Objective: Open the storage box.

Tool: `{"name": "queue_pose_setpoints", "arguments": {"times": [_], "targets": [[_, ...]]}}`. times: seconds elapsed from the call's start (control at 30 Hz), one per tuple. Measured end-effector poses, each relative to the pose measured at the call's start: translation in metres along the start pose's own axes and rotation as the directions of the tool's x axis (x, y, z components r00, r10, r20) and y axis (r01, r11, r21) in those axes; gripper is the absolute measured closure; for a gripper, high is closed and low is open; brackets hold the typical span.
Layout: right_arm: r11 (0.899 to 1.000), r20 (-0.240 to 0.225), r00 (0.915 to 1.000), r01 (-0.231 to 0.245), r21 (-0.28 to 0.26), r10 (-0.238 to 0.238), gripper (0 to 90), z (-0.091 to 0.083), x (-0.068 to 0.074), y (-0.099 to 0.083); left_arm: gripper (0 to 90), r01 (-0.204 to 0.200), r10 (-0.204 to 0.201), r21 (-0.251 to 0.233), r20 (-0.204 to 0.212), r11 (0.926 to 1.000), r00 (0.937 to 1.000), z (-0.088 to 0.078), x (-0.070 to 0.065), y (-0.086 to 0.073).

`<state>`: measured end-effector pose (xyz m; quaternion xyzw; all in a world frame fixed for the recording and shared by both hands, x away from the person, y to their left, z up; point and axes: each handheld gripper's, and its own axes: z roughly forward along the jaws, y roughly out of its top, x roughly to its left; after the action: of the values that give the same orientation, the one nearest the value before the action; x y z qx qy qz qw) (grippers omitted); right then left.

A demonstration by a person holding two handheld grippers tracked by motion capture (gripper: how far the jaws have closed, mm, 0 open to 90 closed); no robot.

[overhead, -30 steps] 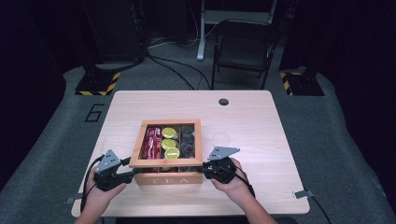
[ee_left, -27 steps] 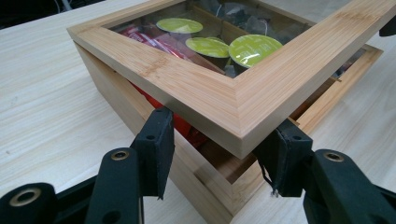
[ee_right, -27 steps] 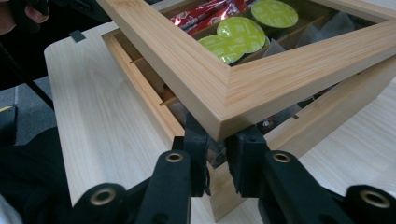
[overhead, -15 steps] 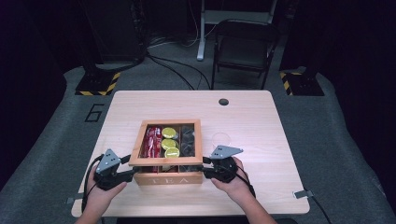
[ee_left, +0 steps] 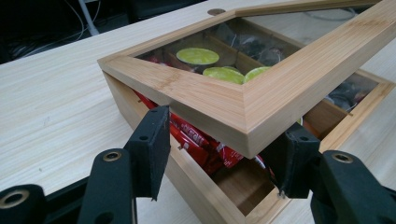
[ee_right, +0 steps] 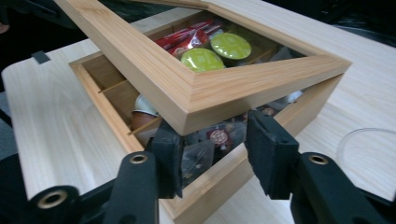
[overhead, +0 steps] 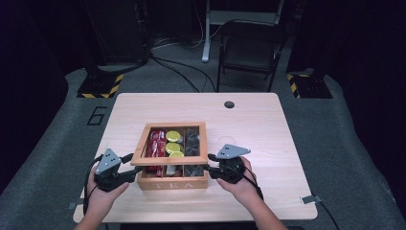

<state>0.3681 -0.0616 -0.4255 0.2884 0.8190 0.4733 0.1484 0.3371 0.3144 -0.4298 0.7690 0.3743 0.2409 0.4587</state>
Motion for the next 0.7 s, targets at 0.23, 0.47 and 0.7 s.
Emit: {"name": "queue_pose_setpoints", "arguments": {"times": [0.23,0.47,0.7], "targets": [[0.999,0.044,0.9989,0.015,-0.039,-0.013,52.1,-0.004,-0.001,0.007,44.6,-0.007,0.007,-0.001,0.000,1.0000,1.0000,-0.002,0.003,0.011],[0.997,0.070,0.9962,0.055,-0.047,-0.051,51.9,-0.005,-0.001,0.019,44.7,0.003,-0.003,-0.017,-0.002,0.9998,1.0000,-0.003,0.008,0.022],[0.996,0.074,0.9950,0.072,-0.052,-0.068,50.6,-0.005,-0.003,0.029,45.7,0.001,-0.001,-0.017,-0.004,0.9999,1.0000,-0.005,0.009,0.029]]}}
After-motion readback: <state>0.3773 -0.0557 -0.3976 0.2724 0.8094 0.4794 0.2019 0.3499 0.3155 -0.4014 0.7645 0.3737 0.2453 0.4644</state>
